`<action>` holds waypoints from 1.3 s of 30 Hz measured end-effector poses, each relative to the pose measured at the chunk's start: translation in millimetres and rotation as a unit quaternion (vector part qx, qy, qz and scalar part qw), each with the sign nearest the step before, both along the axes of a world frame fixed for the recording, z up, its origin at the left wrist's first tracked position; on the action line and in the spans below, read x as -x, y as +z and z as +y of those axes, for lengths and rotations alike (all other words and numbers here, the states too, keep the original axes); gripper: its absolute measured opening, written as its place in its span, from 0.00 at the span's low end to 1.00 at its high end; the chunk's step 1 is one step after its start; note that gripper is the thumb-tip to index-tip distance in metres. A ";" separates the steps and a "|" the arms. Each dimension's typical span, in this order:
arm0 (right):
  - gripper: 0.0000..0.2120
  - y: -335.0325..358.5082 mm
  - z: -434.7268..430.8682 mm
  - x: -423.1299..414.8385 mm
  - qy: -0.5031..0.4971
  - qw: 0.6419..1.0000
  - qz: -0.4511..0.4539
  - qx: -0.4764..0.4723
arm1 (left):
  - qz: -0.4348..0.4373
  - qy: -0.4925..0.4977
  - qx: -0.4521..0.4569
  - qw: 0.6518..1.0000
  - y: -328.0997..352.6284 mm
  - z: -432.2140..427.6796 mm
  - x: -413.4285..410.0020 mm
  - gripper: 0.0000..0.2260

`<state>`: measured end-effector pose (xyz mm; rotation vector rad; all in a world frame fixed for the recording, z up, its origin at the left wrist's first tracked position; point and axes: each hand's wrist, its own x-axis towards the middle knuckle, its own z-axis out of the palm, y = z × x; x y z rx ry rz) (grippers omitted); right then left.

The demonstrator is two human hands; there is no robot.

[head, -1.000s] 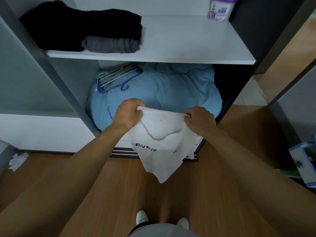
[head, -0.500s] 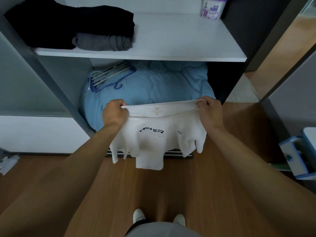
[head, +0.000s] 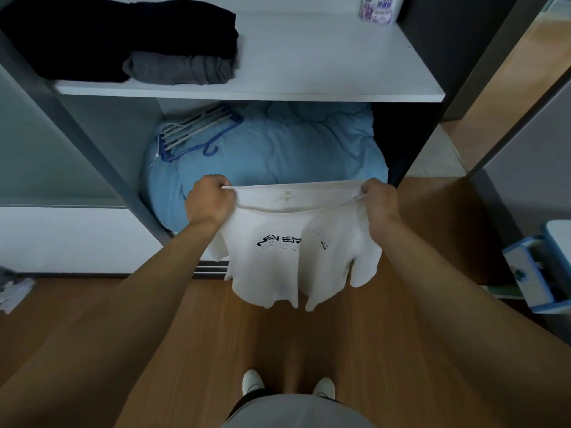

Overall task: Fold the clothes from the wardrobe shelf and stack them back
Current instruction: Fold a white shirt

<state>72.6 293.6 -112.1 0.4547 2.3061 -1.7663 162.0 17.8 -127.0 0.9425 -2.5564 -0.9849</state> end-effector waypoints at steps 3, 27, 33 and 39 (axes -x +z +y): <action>0.14 -0.2 0.6 -8.0 -0.019 0.988 -0.063 0.142 | -0.014 0.008 -0.028 0.999 -6.2 -6.0 0.9 0.07; 0.13 -37.6 52.3 -27.2 0.092 0.995 0.032 -0.018 | -0.011 -0.244 -0.246 0.938 -21.3 -9.6 -29.8 0.06; 0.15 -27.8 62.3 -40.0 0.354 0.935 0.005 -0.034 | -0.015 -0.197 -0.155 0.968 -24.6 -15.5 -22.5 0.08; 0.03 -32.6 56.4 -42.9 0.390 0.912 0.042 -0.120 | 0.021 -0.112 -0.033 0.993 -37.3 -10.9 -20.0 0.16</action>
